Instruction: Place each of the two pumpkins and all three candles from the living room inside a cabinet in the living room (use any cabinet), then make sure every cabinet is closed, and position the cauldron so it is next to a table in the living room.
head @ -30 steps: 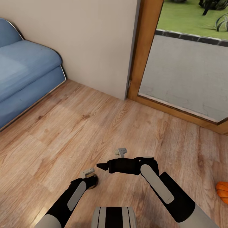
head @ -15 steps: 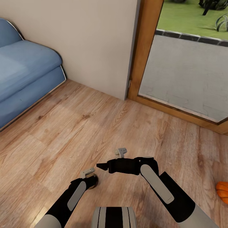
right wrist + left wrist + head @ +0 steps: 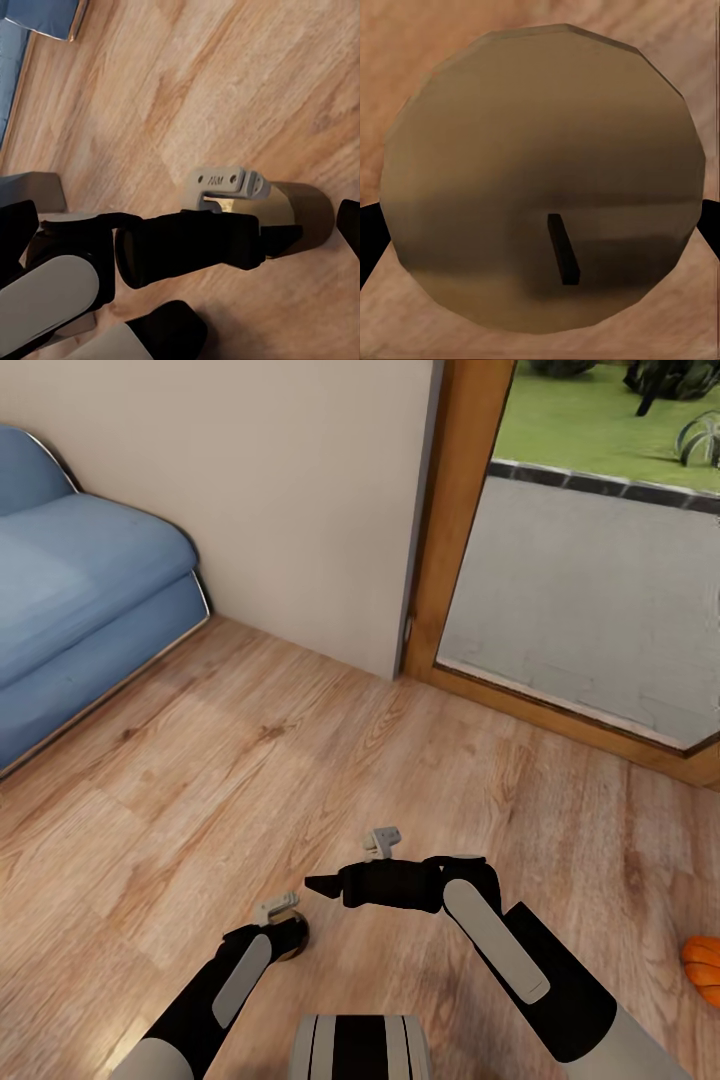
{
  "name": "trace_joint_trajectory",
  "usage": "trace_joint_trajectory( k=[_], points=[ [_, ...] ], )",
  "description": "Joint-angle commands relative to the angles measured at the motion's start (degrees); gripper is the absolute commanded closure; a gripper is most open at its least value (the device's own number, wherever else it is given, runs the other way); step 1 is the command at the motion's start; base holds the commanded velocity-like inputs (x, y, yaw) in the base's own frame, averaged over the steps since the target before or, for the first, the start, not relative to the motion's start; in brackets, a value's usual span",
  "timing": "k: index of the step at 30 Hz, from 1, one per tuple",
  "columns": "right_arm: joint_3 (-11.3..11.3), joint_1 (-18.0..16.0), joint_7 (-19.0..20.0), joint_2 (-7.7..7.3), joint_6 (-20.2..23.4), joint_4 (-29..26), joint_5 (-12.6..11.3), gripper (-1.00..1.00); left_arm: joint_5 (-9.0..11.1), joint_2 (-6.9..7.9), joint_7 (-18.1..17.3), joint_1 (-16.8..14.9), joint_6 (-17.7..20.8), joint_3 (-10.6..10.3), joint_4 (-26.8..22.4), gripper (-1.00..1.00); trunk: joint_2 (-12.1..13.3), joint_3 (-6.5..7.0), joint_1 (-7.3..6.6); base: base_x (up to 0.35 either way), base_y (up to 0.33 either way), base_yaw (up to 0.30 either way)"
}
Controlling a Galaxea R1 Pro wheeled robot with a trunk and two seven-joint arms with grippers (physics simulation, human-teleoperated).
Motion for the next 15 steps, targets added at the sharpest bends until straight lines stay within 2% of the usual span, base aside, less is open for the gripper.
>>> trace_joint_trajectory(
  k=[1,10,15],
  points=[
    [0.07,-0.05,-0.43,-0.03,0.08,-0.07,-0.42,-1.00,0.62,0.04,0.52,-0.01,0.11,-0.13,-0.08,1.00,0.00,0.19,-0.03,0.000,0.000,0.000],
    [0.07,-0.05,-0.43,-0.03,0.13,-0.05,-0.59,-1.00,0.70,0.07,0.46,-0.01,0.15,-0.12,-0.16,1.00,0.12,2.18,-0.26,0.000,0.000,0.000],
    [-0.17,-0.05,-0.43,-0.09,-0.08,0.12,-4.01,-1.00,0.70,0.26,0.43,-0.01,0.26,-0.02,-0.34,1.00,0.19,3.29,-0.39,0.000,0.000,0.000]
  ],
)
